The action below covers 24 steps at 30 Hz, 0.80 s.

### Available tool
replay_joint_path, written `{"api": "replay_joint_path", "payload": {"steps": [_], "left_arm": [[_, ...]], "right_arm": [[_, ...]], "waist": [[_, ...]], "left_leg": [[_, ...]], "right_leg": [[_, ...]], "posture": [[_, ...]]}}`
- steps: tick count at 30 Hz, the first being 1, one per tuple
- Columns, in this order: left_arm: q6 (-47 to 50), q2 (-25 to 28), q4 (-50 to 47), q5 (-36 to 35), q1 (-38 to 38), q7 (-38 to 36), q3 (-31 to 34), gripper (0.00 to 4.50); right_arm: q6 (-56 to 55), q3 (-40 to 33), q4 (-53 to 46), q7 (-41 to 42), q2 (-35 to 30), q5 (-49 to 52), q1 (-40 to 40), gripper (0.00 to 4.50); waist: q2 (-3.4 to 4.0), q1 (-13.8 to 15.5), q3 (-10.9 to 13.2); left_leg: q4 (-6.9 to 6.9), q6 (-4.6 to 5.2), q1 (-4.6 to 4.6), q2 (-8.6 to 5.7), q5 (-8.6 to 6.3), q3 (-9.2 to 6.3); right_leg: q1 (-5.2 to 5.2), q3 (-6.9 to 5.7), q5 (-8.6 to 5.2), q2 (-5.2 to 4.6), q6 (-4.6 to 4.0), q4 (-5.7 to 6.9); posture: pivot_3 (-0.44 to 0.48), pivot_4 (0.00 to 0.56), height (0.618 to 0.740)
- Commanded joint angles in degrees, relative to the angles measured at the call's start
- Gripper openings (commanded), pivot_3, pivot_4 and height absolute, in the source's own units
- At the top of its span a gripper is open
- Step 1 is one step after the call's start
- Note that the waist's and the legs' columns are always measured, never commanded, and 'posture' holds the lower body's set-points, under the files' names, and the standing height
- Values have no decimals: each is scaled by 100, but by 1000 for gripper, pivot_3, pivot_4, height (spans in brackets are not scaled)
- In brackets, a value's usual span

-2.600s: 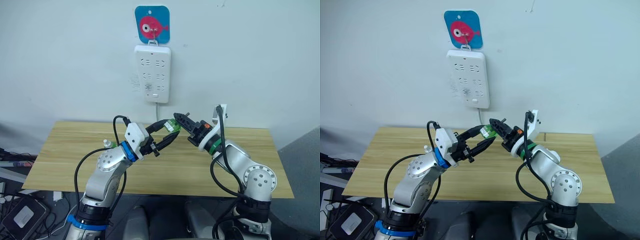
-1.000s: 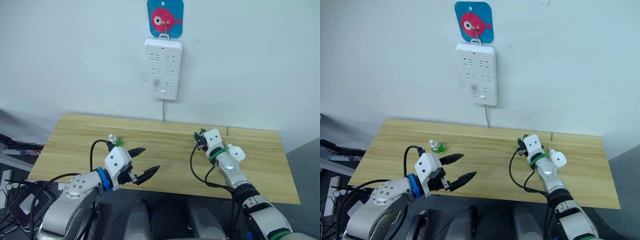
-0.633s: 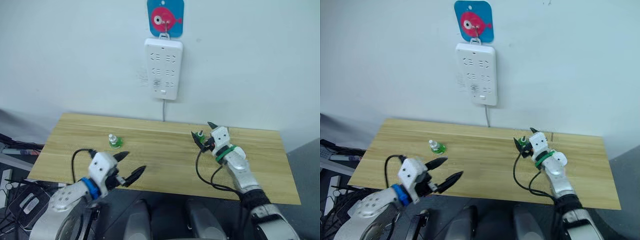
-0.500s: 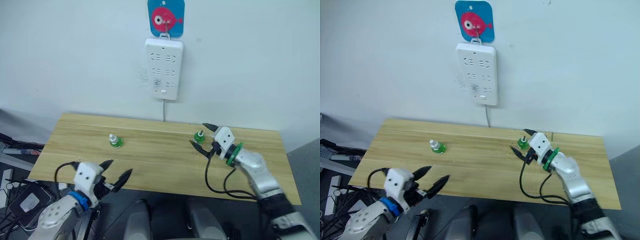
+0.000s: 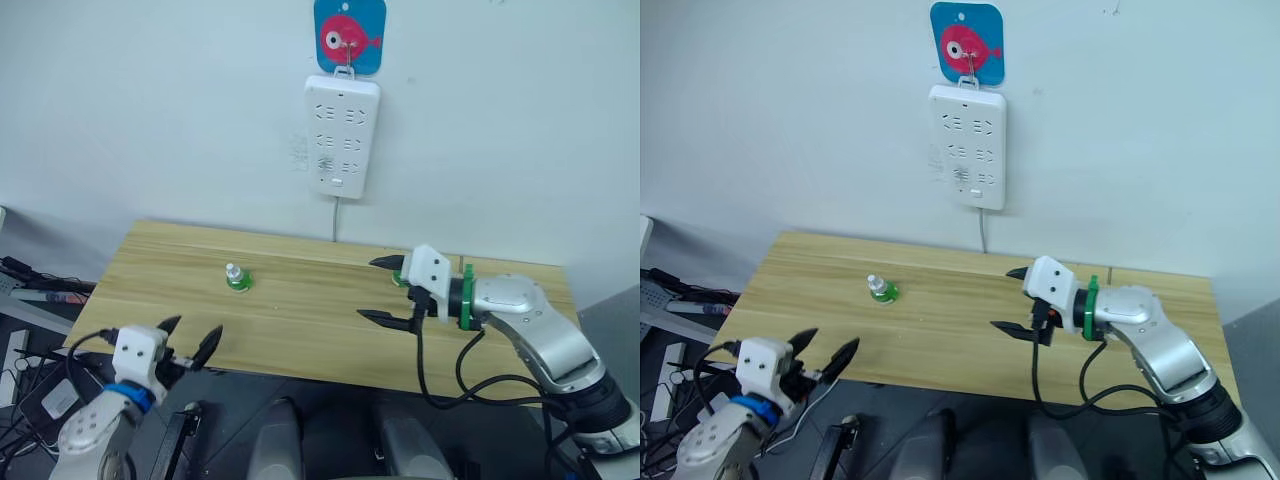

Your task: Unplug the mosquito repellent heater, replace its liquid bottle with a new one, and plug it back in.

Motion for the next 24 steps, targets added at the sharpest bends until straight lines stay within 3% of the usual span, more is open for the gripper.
{"api": "replay_joint_path", "payload": {"steps": [1, 9, 15, 24], "left_arm": [[-286, -62, 412, 221, -344, 141, -114, 4500], [-987, -189, 1914, 604, -1449, 146, -455, 4500], [-1807, -341, 3016, 880, -2167, 319, -602, 4500], [-2258, -474, 3669, 970, -2721, 406, -699, 4500]], "right_arm": [[589, 113, -553, -146, 93, 62, -193, 4481], [1931, -143, -1342, -423, 169, 594, -427, 4481], [2358, -364, -1640, -420, -92, 874, -282, 4481], [2592, -505, -1887, -402, -390, 1249, -166, 4481]], "waist": [[-8, 0, 93], [0, -6, 560], [3, -11, 746], [3, -95, 801]], "left_leg": [[0, 0, -2, -1, 0, 2], [-11, 0, -16, -2, -1, -7], [-10, -1, -27, -13, -1, -9], [-5, -3, -28, -12, 1, -9]], "right_leg": [[-4, 3, 0, -2, 1, 0], [-16, -12, 4, -8, 4, 6], [-17, -20, 9, -22, -5, 3], [-16, -20, -6, -26, 23, 2]], "posture": [[-34, 352, 704], [-103, 470, 704], [-124, 484, 704], [-125, 488, 704]]}}
